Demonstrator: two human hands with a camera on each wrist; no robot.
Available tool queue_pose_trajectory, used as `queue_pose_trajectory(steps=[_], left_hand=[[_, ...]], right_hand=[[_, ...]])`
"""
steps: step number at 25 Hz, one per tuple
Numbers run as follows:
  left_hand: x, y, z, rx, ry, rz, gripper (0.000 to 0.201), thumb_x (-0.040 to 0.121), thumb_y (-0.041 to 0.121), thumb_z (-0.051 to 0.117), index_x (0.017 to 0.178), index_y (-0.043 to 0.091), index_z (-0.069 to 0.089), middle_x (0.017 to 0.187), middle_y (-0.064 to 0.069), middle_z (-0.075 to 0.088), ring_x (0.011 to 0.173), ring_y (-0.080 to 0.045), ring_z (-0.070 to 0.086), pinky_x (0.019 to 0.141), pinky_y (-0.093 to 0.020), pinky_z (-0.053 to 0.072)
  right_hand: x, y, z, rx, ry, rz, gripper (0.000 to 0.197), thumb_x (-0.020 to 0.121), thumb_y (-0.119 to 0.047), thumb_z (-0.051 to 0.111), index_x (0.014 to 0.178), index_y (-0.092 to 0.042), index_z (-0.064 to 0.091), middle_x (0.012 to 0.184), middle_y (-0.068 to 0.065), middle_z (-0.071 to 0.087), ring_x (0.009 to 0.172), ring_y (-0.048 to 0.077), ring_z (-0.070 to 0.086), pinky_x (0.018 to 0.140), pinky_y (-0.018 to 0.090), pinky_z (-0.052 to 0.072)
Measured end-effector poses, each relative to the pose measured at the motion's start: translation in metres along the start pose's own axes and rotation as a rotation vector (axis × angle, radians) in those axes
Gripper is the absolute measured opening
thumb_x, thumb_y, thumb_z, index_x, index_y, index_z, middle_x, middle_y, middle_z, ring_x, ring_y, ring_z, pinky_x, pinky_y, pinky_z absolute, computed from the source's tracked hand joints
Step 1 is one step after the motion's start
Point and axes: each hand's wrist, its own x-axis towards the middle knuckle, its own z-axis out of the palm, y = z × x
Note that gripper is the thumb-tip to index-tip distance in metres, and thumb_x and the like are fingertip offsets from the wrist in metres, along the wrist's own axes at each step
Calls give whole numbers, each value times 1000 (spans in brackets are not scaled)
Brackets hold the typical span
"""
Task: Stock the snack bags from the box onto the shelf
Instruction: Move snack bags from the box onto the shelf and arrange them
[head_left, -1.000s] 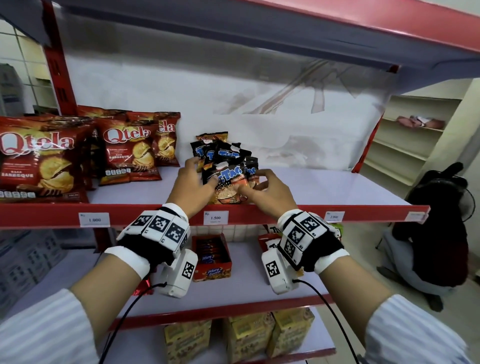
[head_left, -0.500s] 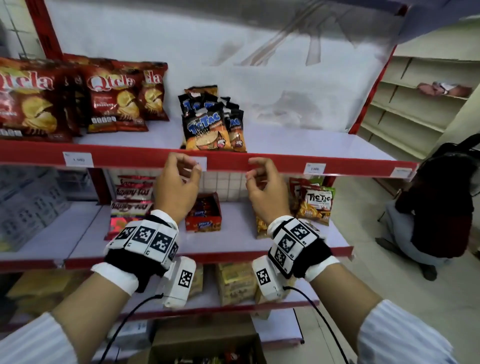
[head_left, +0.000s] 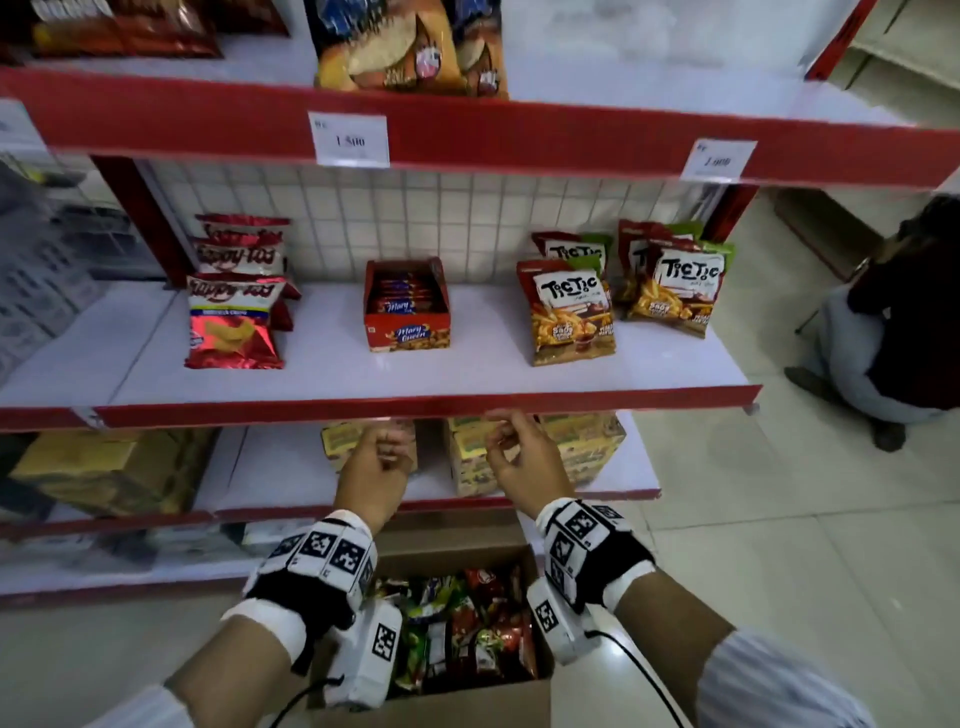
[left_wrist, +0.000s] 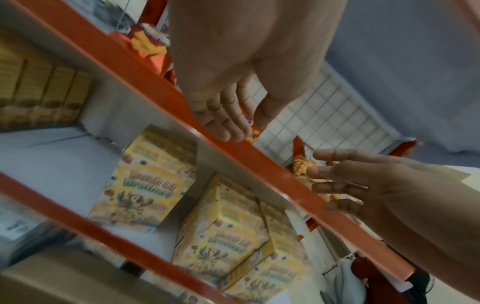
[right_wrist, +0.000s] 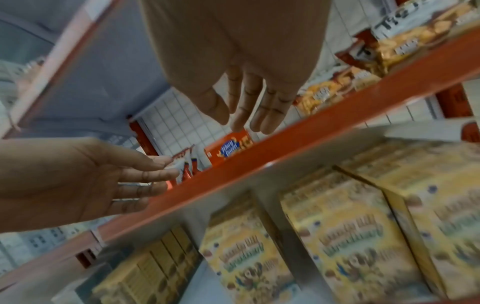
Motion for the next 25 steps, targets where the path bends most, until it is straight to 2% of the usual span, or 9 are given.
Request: queue_pose_trajectory(steps=[2,6,10,12,14,18,20,22,25], left_hand=[[11,-36,9,45,-21,-43,25,87,-6,53,87,18,52,82,3,56,83,-20,53,79,-30,44],[32,-122,29,39,6,-118,10,90,-4,53,95,4,54,96,-13,59,91,-25,56,87,-34,46],[45,-210,46,-43,80,-200,26,86,-18,45,104,-4,56,84,-8,58,74,-11,52,68,-11,48],[50,-258,54,-80,90,-258,27,87,-18,44,104,-2,56,83,-8,57,78,-16,53,87,-29,50],[54,-304,61,-33,87,-299,22,88,-13,47,103,-1,57,93,-12,59,89,-22,54,93,-41,46],[61,-389,70,-78,104,-330,26,87,-20,40,95,1,54,82,-7,56,74,-16,52,57,-11,45],[65,-419,78,-107,121,-356,29,88,-19,39,103,0,54,83,-6,58,77,-17,53,56,-10,43],[73,-447,91,-128,96,-343,28,88,-18,40,93,6,54,81,-2,57,74,-13,53,54,-8,43],[81,-481,108,-182,78,-319,33,90,-14,44,81,17,49,80,0,57,70,-11,53,64,-17,44]], right_hand=[[2,27,26,24,-35,51,30,87,-6,54,116,-13,56,97,9,63,96,25,57,90,43,47],[2,91,96,37,-140,114,32,87,-3,52,117,-14,54,99,9,62,101,25,57,92,43,47],[2,161,168,8,-228,133,33,86,-4,53,116,-17,55,83,-6,57,95,22,56,85,32,47],[-1,198,205,-11,-304,135,32,87,-6,53,117,-19,54,88,-3,58,94,17,53,79,23,40],[-1,234,241,-48,-381,100,32,88,-6,52,118,-17,55,92,1,62,98,17,52,78,17,35],[1,298,311,-162,-550,68,34,89,-8,52,121,-17,56,82,-7,61,102,16,50,77,16,33],[5,323,339,-226,-609,49,34,89,-9,52,123,-16,56,95,-1,66,104,20,55,81,19,38],[10,348,369,-359,-691,-4,35,90,-11,54,125,-11,55,119,11,62,112,28,55,93,29,42],[11,390,414,-564,-842,22,36,93,-17,55,127,-5,56,131,19,55,118,33,53,97,37,43]])
